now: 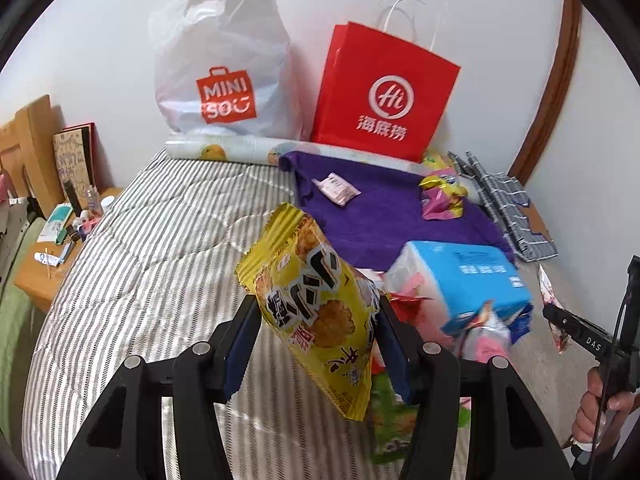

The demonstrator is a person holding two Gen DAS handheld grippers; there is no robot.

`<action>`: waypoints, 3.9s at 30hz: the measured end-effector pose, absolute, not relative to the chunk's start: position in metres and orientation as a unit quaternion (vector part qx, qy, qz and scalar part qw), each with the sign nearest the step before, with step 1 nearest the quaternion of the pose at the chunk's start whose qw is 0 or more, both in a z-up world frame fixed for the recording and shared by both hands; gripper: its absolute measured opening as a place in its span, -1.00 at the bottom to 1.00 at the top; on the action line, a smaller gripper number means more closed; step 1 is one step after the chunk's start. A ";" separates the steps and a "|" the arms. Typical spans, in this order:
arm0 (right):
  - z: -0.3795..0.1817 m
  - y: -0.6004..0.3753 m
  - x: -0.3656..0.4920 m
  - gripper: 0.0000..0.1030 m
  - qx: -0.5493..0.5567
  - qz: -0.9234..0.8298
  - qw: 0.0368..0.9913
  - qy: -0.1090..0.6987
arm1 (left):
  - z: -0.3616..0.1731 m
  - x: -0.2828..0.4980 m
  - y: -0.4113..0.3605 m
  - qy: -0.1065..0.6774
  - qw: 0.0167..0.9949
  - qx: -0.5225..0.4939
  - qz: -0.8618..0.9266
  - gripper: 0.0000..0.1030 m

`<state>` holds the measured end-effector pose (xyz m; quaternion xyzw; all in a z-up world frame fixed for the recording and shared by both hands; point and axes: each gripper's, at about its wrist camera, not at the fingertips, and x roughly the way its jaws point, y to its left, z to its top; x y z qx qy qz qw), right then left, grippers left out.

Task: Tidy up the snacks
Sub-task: 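Hold the ice-cream packet in the right tool while the left tool lifts the yellow chip bag, then carry the chip bag with the left tool while the right tool carries the ice-cream packet to the towel, then open the left tool dropping the chip bag while the right tool releases the ice-cream packet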

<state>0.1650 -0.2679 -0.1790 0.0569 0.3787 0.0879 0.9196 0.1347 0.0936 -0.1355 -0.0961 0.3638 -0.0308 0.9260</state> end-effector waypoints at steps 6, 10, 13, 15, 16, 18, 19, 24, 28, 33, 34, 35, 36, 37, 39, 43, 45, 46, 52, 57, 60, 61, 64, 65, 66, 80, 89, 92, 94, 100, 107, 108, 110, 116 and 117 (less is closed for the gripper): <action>-0.144 -0.247 0.161 -0.61 0.044 0.113 0.929 0.350 | -0.118 0.134 0.068 0.353 0.930 -0.082 -0.061 0.06; -0.125 -0.233 0.166 -0.61 0.034 0.129 0.934 0.331 | -0.107 0.140 0.045 0.343 0.934 -0.061 -0.078 0.06; -0.115 -0.226 0.173 -0.61 0.031 0.137 0.936 0.322 | -0.100 0.153 0.032 0.343 0.933 -0.054 -0.091 0.06; -0.108 -0.221 0.182 -0.61 0.027 0.138 0.938 0.318 | -0.096 0.161 0.025 0.341 0.934 -0.051 -0.094 0.06; -0.105 -0.219 0.189 -0.61 0.024 0.137 0.939 0.316 | -0.094 0.169 0.022 0.339 0.935 -0.047 -0.092 0.07; -0.101 -0.215 0.199 -0.61 0.021 0.135 0.939 0.314 | -0.091 0.180 0.016 0.337 0.936 -0.041 -0.092 0.07; -0.099 -0.214 0.207 -0.61 0.020 0.133 0.939 0.315 | -0.090 0.185 0.014 0.337 0.936 -0.039 -0.092 0.07; -0.096 -0.211 0.243 -0.61 0.021 0.121 0.938 0.324 | -0.084 0.215 0.004 0.325 0.941 -0.024 -0.094 0.07; -0.090 -0.208 0.270 -0.61 0.019 0.120 0.938 0.323 | -0.081 0.242 0.002 0.327 0.940 -0.021 -0.089 0.07; -0.090 -0.201 0.293 -0.61 0.005 0.127 0.941 0.313 | -0.085 0.274 0.010 0.335 0.939 -0.025 -0.078 0.07; -0.095 -0.201 0.298 -0.61 0.005 0.133 0.940 0.313 | -0.088 0.279 0.012 0.335 0.939 -0.022 -0.072 0.07; -0.100 -0.201 0.303 -0.61 0.006 0.136 0.939 0.316 | -0.091 0.284 0.014 0.337 0.939 -0.020 -0.067 0.07; -0.107 -0.200 0.308 -0.61 0.008 0.139 0.937 0.321 | -0.098 0.290 0.018 0.343 0.937 -0.022 -0.063 0.07; -0.118 -0.201 0.314 -0.61 0.010 0.140 0.933 0.331 | -0.104 0.294 0.021 0.350 0.934 -0.026 -0.062 0.07; -0.137 -0.204 0.325 -0.61 0.016 0.134 0.925 0.354 | -0.116 0.300 0.026 0.360 0.930 -0.033 -0.059 0.07; -0.162 -0.207 0.334 -0.61 0.016 0.135 0.914 0.382 | -0.134 0.307 0.032 0.378 0.924 -0.033 -0.047 0.07; -0.167 -0.207 0.336 -0.61 0.016 0.132 0.913 0.386 | -0.137 0.308 0.036 0.380 0.923 -0.035 -0.040 0.07; -0.168 -0.207 0.336 -0.61 0.016 0.133 0.913 0.385 | -0.138 0.308 0.037 0.382 0.922 -0.040 -0.041 0.07; -0.174 -0.211 0.337 -0.61 0.024 0.133 0.910 0.393 | -0.142 0.308 0.042 0.387 0.920 -0.046 -0.041 0.07; -0.176 -0.212 0.339 -0.61 0.023 0.127 0.909 0.397 | -0.146 0.311 0.045 0.394 0.917 -0.052 -0.038 0.07; -0.179 -0.212 0.341 -0.60 0.029 0.131 0.904 0.407 | -0.149 0.312 0.043 0.394 0.918 -0.036 -0.029 0.08; -0.180 -0.213 0.342 -0.60 0.035 0.135 0.901 0.411 | -0.150 0.312 0.043 0.394 0.918 -0.034 -0.026 0.08; -0.184 -0.212 0.344 -0.60 0.030 0.127 0.900 0.415 | -0.153 0.315 0.045 0.403 0.913 -0.046 -0.032 0.08; -0.185 -0.211 0.344 -0.60 0.025 0.122 0.901 0.415 | -0.154 0.316 0.046 0.405 0.912 -0.050 -0.035 0.08; -0.186 -0.211 0.344 -0.60 0.022 0.119 0.902 0.415 | -0.155 0.317 0.046 0.407 0.911 -0.050 -0.034 0.08; -0.191 -0.210 0.347 -0.59 0.020 0.119 0.896 0.427 | -0.161 0.319 0.042 0.418 0.907 -0.043 -0.034 0.09; -0.191 -0.212 0.347 -0.57 0.025 0.115 0.896 0.428 | -0.162 0.320 0.042 0.421 0.905 -0.041 -0.034 0.10; -0.190 -0.212 0.347 -0.56 0.025 0.114 0.897 0.426 | -0.163 0.320 0.041 0.422 0.905 -0.039 -0.034 0.10; -0.190 -0.212 0.346 -0.56 0.025 0.113 0.898 0.425 | -0.164 0.320 0.040 0.424 0.904 -0.037 -0.036 0.11; -0.190 -0.212 0.347 -0.44 0.025 0.113 0.897 0.426 | -0.165 0.319 0.040 0.424 0.904 -0.037 -0.034 0.11; -0.189 -0.216 0.347 -0.31 0.032 0.109 0.898 0.425 | -0.166 0.319 0.040 0.426 0.903 -0.038 -0.034 0.14; -0.189 -0.216 0.347 -0.31 0.032 0.108 0.898 0.424 | -0.165 0.319 0.040 0.426 0.903 -0.038 -0.034 0.14; -0.189 -0.217 0.347 -0.31 0.033 0.108 0.898 0.425 | -0.166 0.319 0.040 0.427 0.903 -0.038 -0.035 0.14; -0.188 -0.216 0.346 -0.21 0.025 0.103 0.901 0.421 | -0.167 0.320 0.040 0.430 0.901 -0.038 -0.035 0.15; -0.188 -0.215 0.346 -0.18 0.023 0.102 0.902 0.419 | -0.167 0.320 0.040 0.430 0.901 -0.038 -0.035 0.15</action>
